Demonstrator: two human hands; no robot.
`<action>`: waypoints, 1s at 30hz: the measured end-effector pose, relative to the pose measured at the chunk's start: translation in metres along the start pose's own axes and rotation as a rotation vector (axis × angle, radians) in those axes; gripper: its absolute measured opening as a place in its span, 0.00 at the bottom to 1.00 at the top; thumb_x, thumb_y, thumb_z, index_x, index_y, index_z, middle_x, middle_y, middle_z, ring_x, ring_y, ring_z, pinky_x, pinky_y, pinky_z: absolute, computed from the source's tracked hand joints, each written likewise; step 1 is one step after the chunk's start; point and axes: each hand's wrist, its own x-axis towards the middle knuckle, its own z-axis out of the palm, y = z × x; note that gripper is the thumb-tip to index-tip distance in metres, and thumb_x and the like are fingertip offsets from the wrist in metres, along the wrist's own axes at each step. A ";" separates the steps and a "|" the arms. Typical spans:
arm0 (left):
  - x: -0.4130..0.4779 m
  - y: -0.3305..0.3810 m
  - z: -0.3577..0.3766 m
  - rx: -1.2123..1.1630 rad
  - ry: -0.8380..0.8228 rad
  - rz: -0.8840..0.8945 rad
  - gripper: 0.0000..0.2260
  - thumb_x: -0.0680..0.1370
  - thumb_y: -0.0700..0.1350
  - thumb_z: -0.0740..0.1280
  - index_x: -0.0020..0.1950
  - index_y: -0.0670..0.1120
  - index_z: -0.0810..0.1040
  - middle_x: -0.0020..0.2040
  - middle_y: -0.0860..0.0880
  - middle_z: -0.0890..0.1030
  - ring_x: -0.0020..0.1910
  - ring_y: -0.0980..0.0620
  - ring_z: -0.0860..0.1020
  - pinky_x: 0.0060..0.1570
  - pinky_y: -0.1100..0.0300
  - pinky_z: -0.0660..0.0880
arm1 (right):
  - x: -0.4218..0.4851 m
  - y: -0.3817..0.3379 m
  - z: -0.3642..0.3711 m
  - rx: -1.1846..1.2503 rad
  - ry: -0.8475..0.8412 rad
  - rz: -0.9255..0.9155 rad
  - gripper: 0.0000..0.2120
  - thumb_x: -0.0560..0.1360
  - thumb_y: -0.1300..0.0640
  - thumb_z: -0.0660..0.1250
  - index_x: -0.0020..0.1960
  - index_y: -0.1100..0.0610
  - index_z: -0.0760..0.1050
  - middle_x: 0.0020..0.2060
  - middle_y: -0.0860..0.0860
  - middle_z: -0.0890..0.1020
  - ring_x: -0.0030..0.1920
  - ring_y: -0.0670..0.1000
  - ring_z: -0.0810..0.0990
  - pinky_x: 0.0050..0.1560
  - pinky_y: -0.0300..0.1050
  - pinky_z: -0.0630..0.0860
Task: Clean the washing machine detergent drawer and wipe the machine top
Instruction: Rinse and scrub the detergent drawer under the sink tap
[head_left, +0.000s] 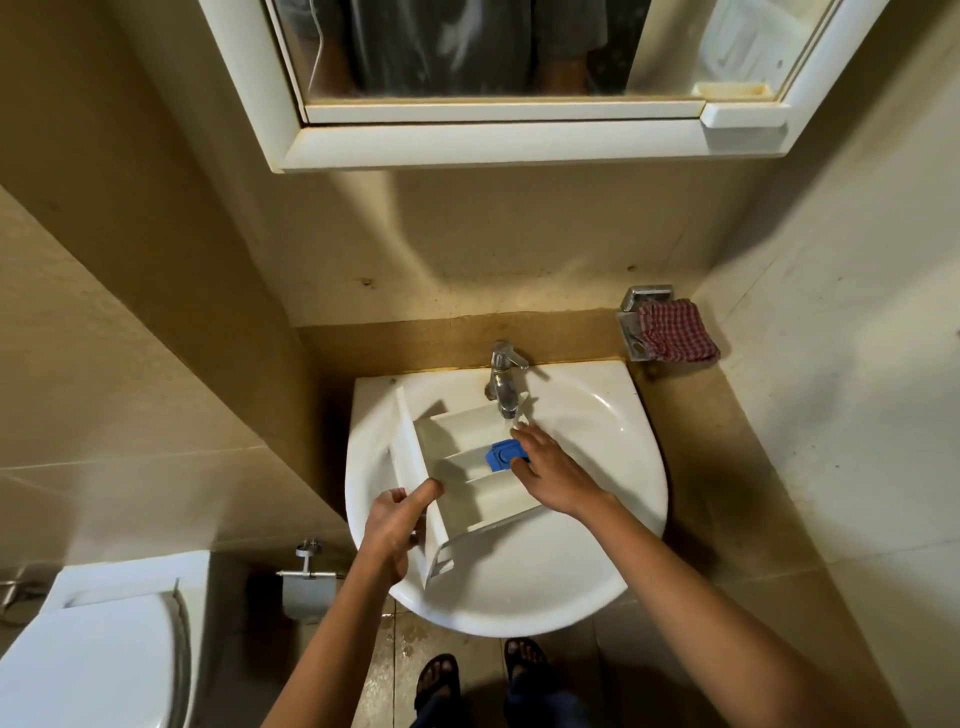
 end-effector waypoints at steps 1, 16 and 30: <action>-0.001 -0.002 0.000 -0.014 0.004 0.002 0.33 0.55 0.57 0.74 0.53 0.38 0.77 0.40 0.43 0.82 0.37 0.46 0.77 0.36 0.56 0.73 | 0.001 0.000 0.001 0.004 -0.015 0.016 0.25 0.82 0.53 0.54 0.77 0.58 0.54 0.77 0.51 0.54 0.77 0.48 0.48 0.74 0.42 0.49; 0.011 -0.024 -0.002 -0.182 -0.175 -0.083 0.17 0.69 0.47 0.66 0.53 0.39 0.79 0.45 0.39 0.81 0.44 0.42 0.80 0.44 0.51 0.78 | 0.012 -0.001 -0.007 -0.087 0.109 0.068 0.21 0.74 0.52 0.66 0.63 0.62 0.72 0.63 0.54 0.68 0.58 0.56 0.75 0.58 0.46 0.72; 0.016 -0.020 0.014 -0.032 -0.309 -0.119 0.20 0.61 0.52 0.70 0.49 0.43 0.85 0.44 0.43 0.81 0.43 0.46 0.78 0.44 0.54 0.76 | 0.036 -0.045 0.030 -0.553 -0.114 -0.283 0.28 0.82 0.51 0.48 0.78 0.61 0.46 0.77 0.56 0.48 0.77 0.52 0.45 0.76 0.47 0.38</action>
